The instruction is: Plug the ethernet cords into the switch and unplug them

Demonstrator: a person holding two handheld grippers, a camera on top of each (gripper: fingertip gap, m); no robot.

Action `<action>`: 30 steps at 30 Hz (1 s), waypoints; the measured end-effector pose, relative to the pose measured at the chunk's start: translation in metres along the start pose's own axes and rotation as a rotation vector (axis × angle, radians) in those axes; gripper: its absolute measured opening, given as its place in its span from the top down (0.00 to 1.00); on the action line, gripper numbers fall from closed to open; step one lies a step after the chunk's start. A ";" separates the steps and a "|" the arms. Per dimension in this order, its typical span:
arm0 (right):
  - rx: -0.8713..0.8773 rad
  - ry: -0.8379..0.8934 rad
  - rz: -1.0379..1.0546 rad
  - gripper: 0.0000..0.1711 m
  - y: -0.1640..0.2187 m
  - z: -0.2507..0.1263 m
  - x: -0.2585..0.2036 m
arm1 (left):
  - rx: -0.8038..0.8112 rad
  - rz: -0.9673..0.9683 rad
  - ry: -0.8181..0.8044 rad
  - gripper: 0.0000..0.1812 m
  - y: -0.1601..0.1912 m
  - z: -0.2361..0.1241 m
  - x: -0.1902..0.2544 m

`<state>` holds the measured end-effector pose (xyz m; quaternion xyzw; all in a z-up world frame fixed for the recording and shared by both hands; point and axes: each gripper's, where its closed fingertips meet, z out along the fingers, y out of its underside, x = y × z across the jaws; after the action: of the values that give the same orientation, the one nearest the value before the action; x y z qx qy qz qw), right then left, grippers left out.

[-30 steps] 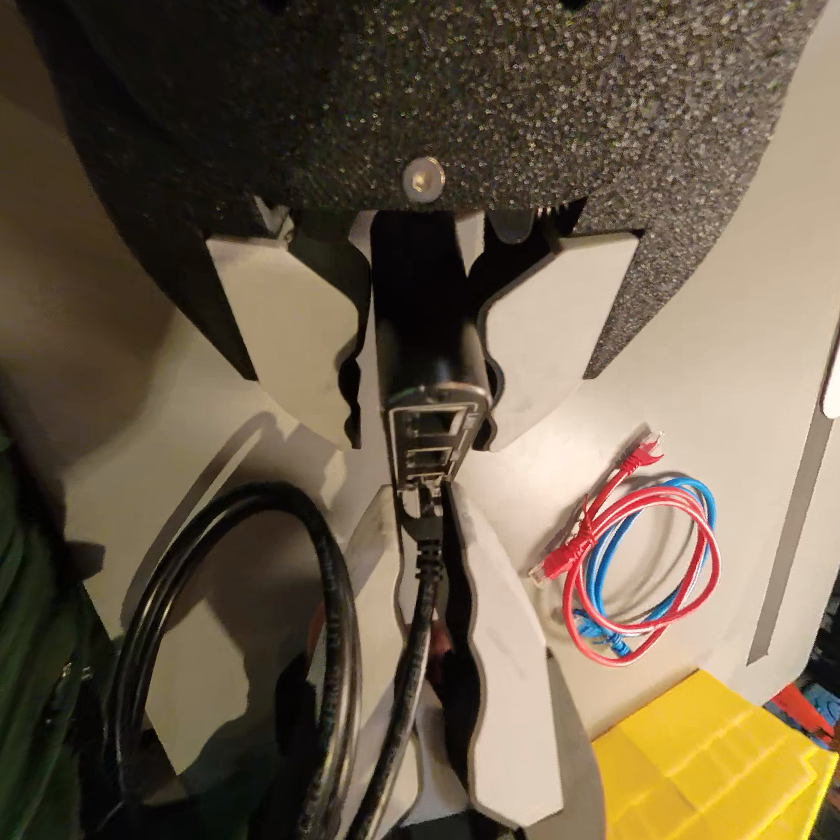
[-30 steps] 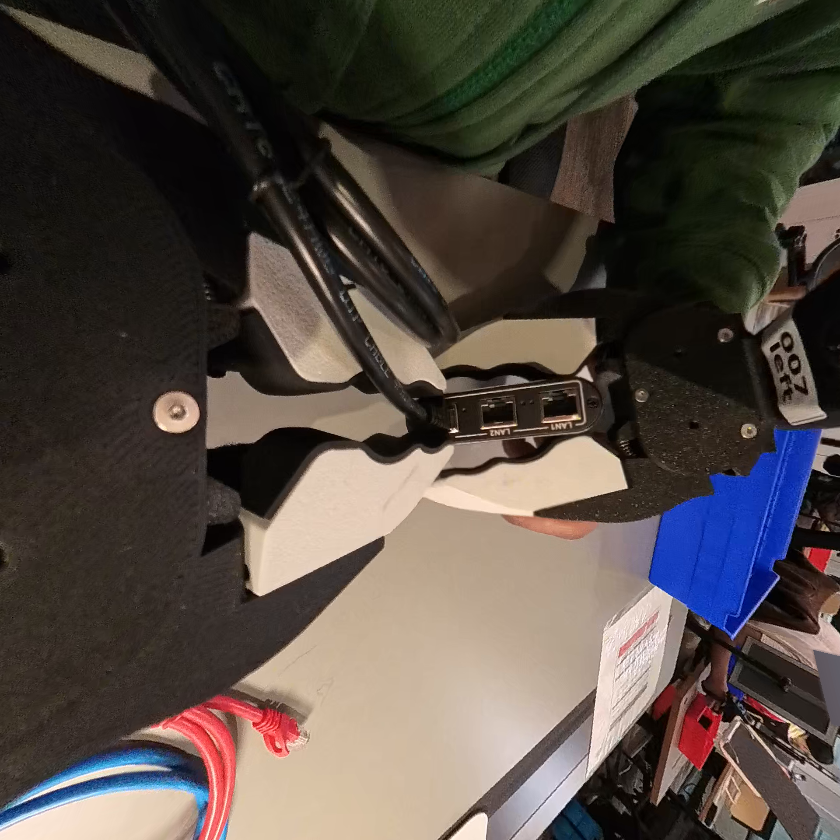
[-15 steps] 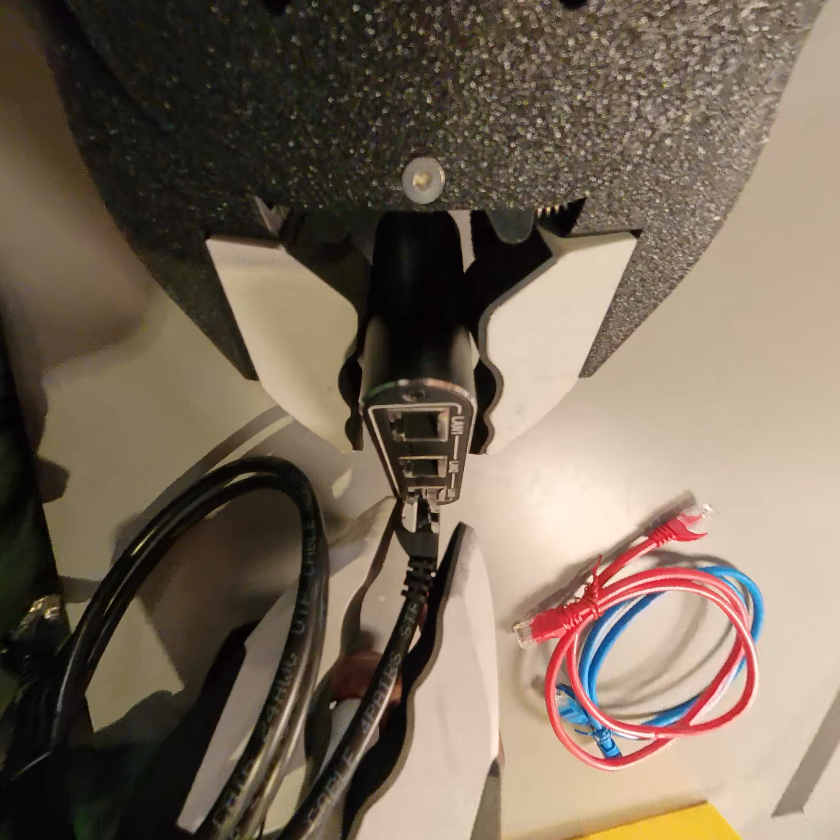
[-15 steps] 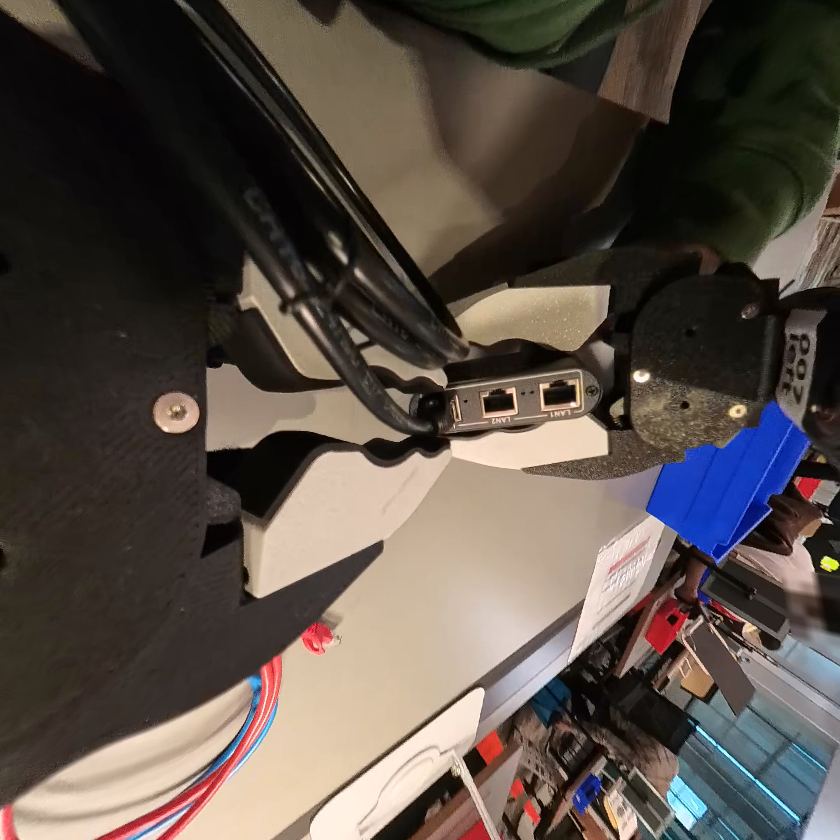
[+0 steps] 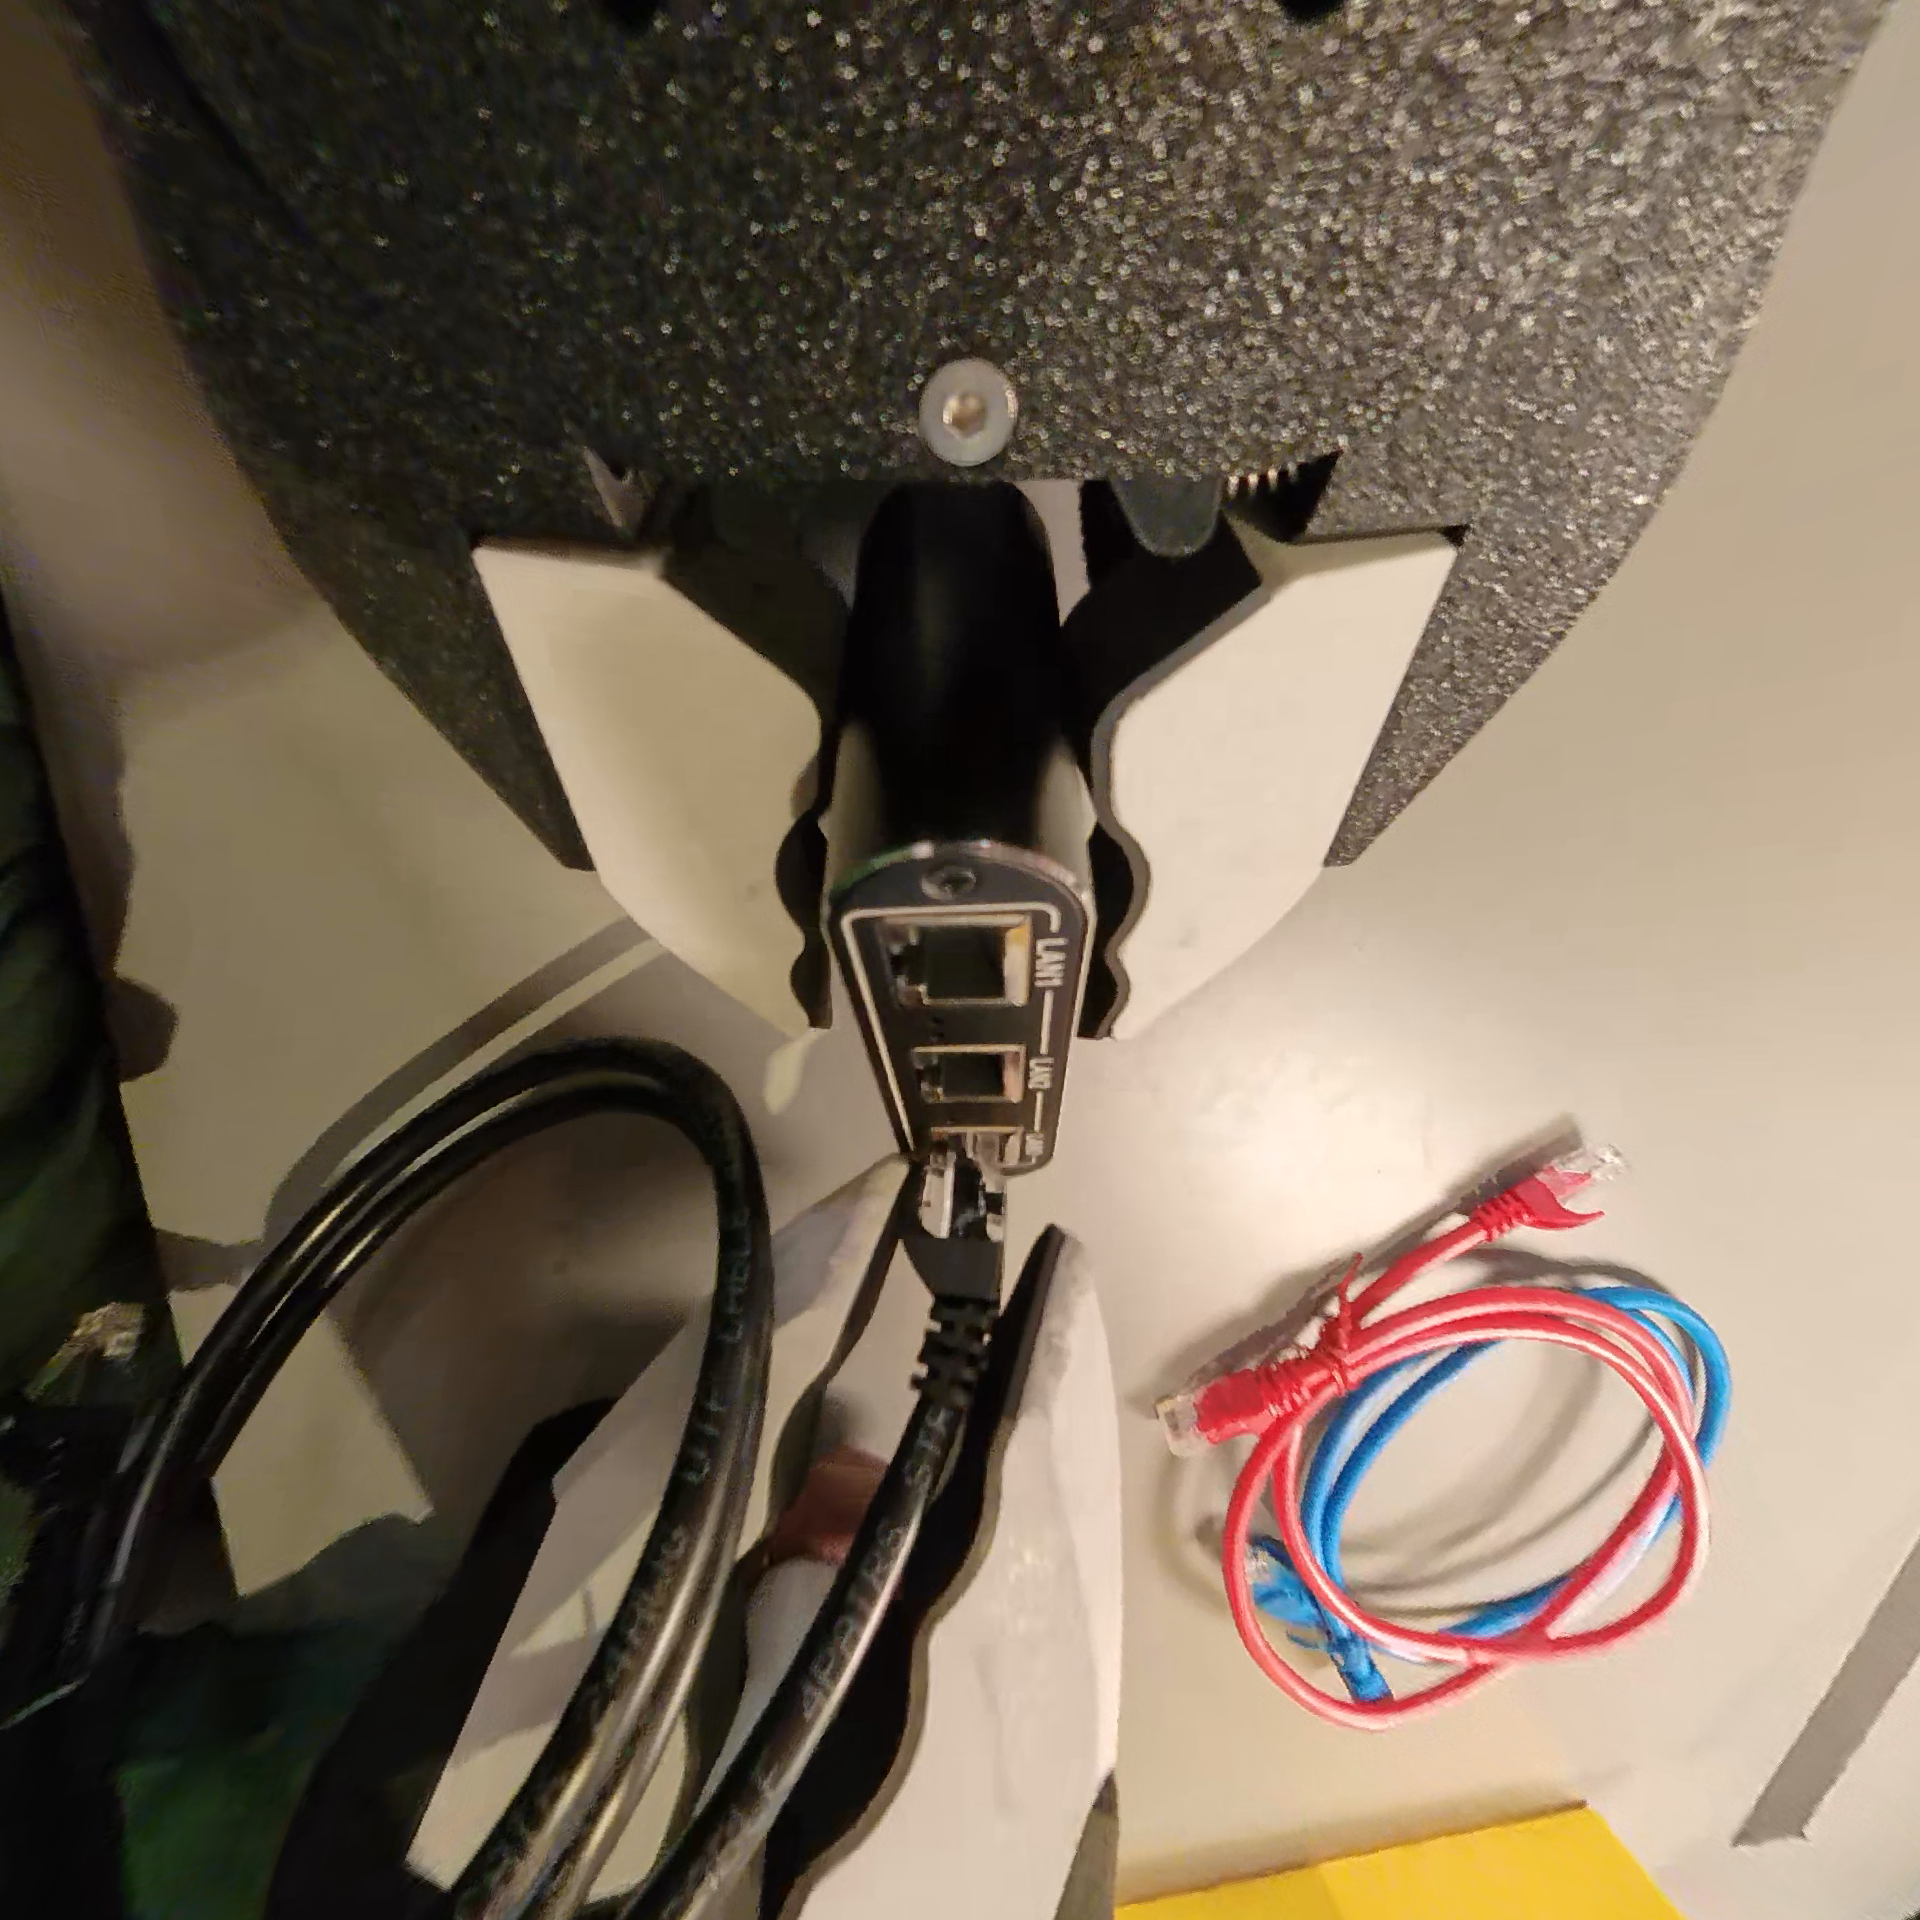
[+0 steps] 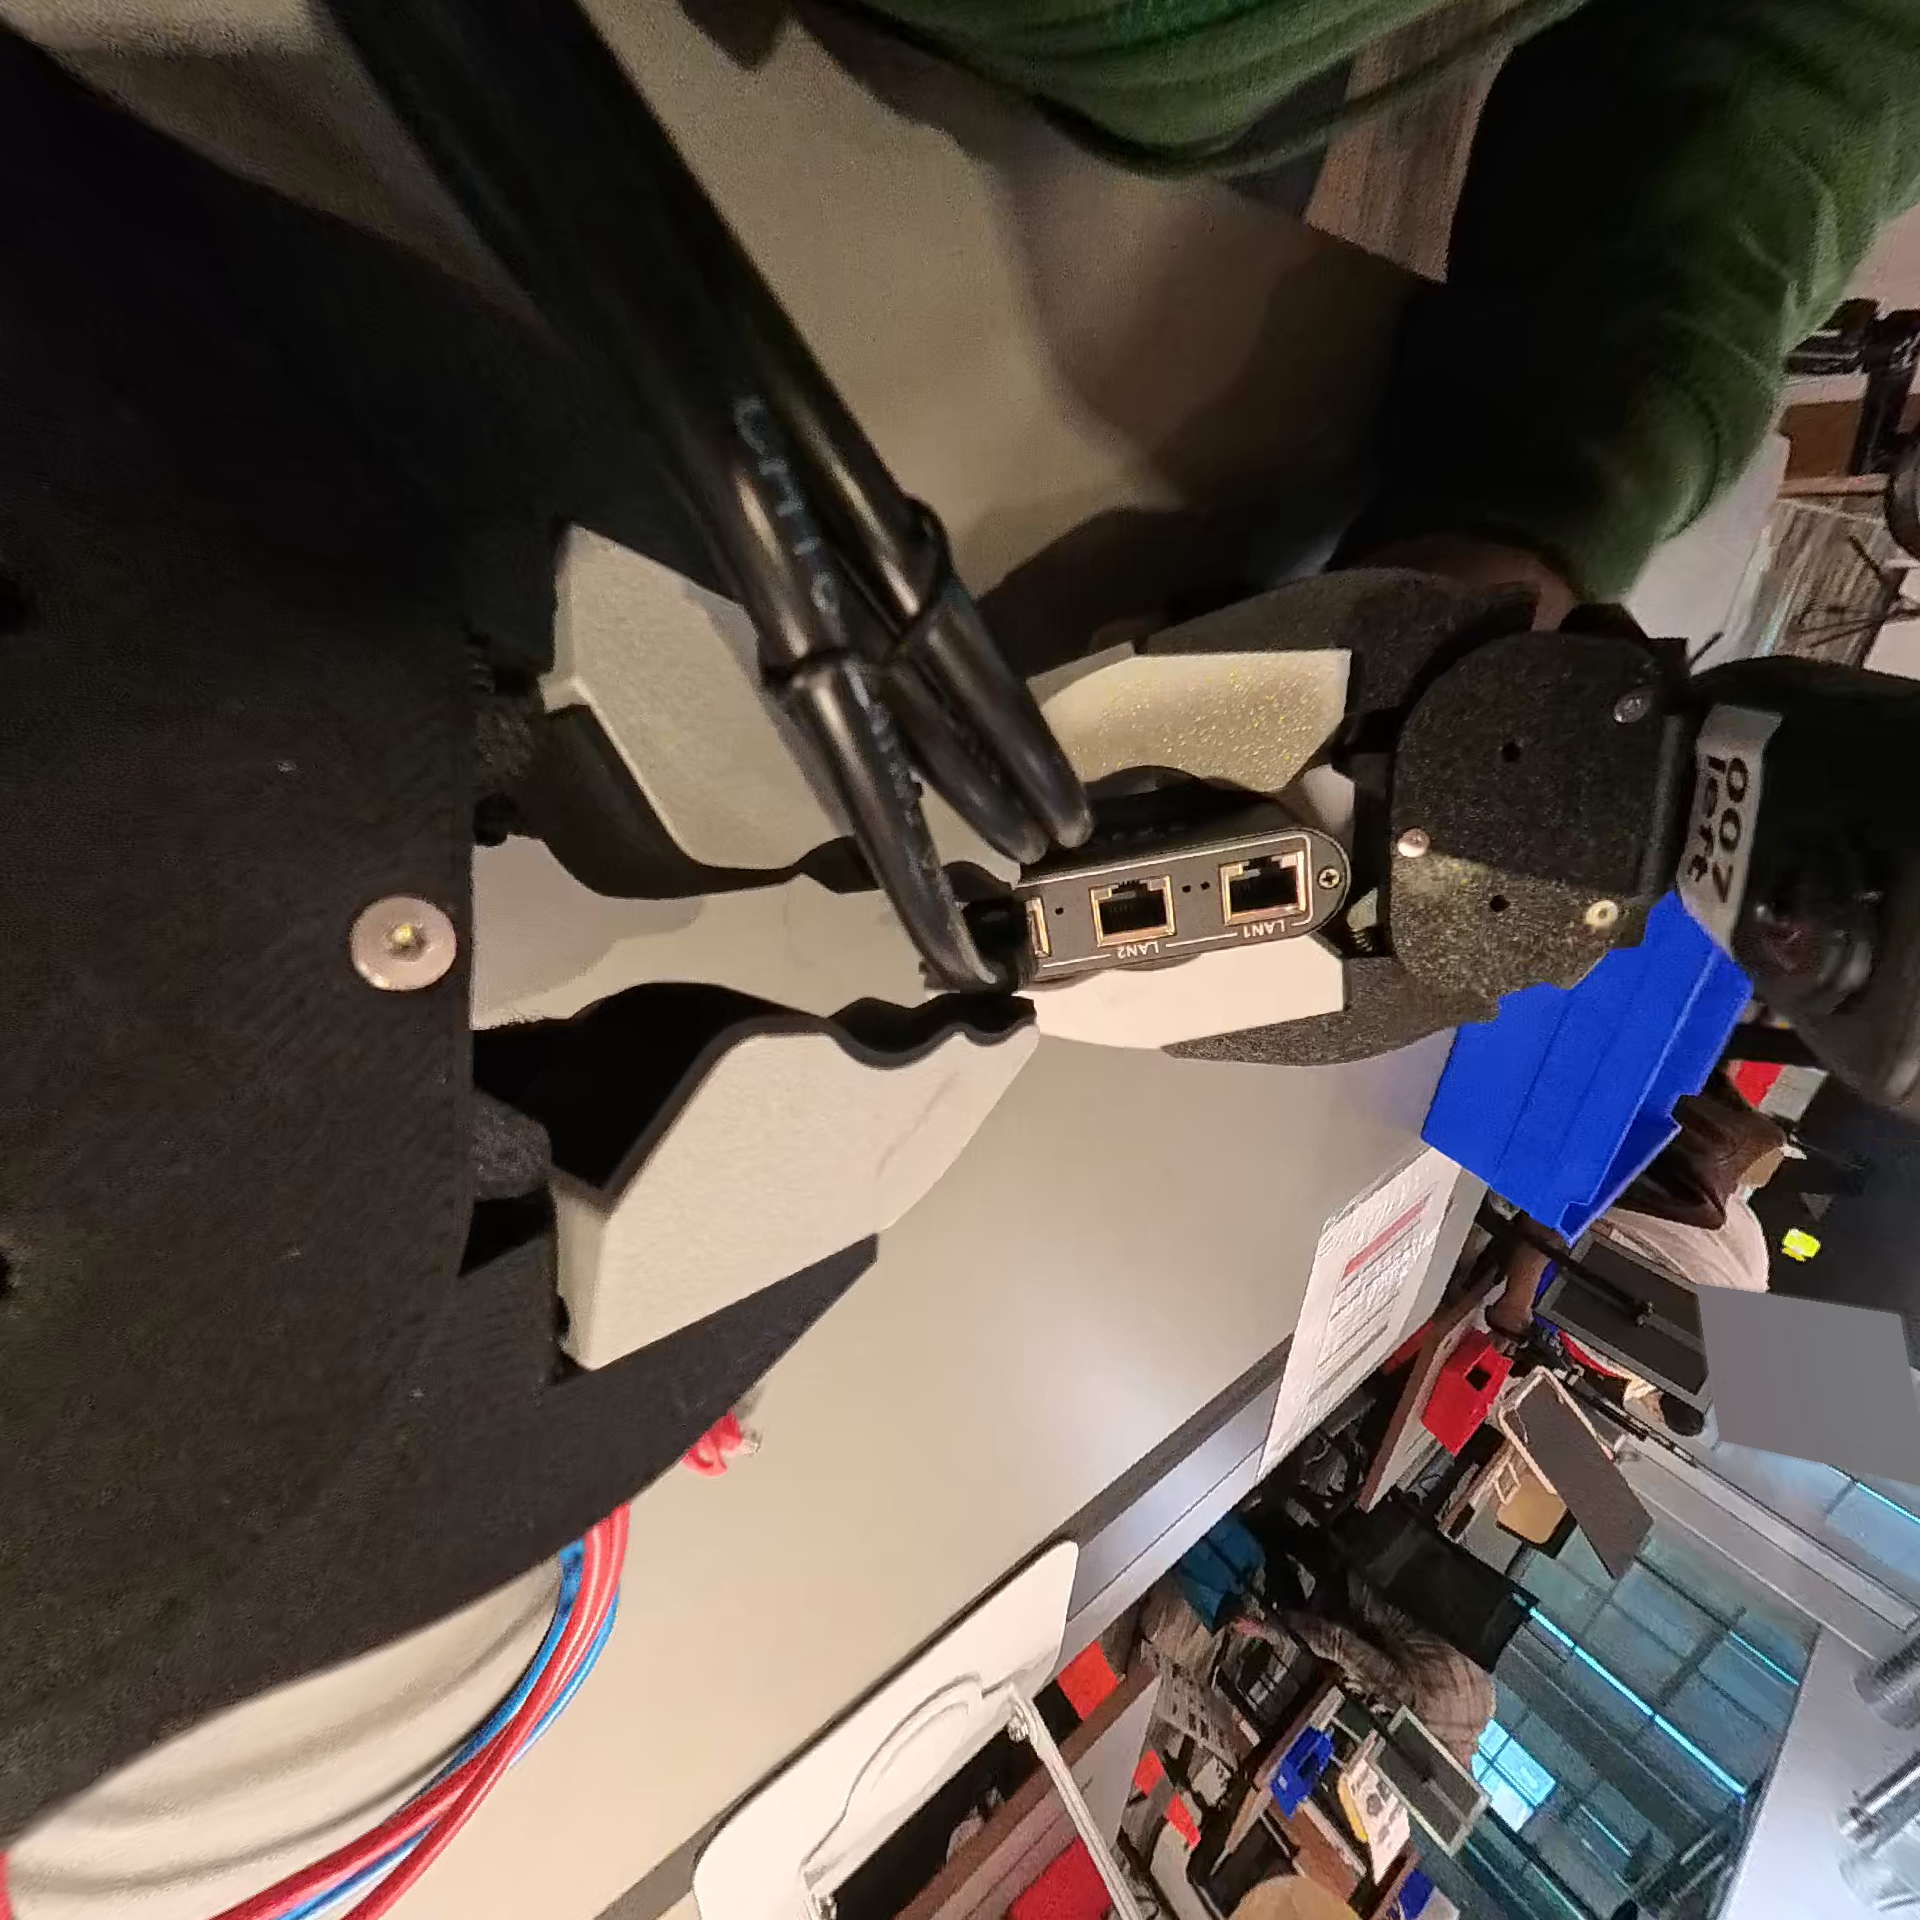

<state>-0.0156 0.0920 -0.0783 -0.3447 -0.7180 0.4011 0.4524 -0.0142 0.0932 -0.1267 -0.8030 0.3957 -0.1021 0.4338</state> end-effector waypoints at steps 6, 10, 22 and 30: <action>0.074 -0.035 0.088 0.90 -0.010 -0.002 0.002 | 0.247 -0.072 0.126 0.74 -0.032 -0.013 0.008; 0.099 -0.056 0.165 0.90 -0.012 -0.004 0.007 | 0.347 -0.121 0.123 0.74 -0.047 -0.016 0.004; -0.042 0.023 0.067 0.84 0.010 -0.002 0.016 | 0.137 -0.187 0.027 0.74 -0.025 -0.005 -0.006; -0.330 0.189 0.032 0.87 0.048 -0.036 0.063 | -0.007 -0.231 -0.060 0.74 -0.001 -0.024 -0.036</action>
<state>0.0013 0.1769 -0.0876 -0.4618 -0.7228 0.2511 0.4485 -0.0498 0.1045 -0.1052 -0.8474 0.2877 -0.1262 0.4280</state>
